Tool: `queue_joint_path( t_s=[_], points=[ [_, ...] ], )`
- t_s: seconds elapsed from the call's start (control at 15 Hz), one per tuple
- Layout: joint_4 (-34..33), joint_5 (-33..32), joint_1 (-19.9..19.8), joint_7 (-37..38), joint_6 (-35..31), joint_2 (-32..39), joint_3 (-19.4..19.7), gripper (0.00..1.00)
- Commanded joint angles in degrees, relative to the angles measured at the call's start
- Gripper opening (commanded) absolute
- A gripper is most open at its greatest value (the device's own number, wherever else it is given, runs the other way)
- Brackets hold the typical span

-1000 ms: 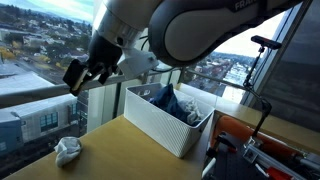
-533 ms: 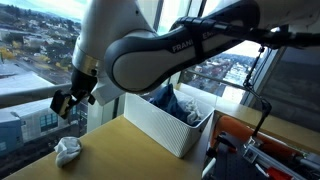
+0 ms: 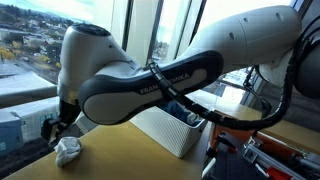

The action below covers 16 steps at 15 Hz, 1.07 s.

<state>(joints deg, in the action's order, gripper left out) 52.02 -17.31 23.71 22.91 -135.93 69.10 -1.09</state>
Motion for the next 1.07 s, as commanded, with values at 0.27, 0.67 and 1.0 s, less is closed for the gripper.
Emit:
queue_joint_path(
  t_s=[0.27, 0.67, 1.0],
  points=[
    [-20.50, 1.53, 2.38, -0.76, 11.50, 15.00, -1.75, 1.00],
    [-22.10, 3.39, 2.16, -0.14, 13.89, 14.81, -0.13, 0.43],
    [-21.83, 3.53, -0.15, -0.01, 16.73, 10.79, -0.21, 0.05]
  ],
)
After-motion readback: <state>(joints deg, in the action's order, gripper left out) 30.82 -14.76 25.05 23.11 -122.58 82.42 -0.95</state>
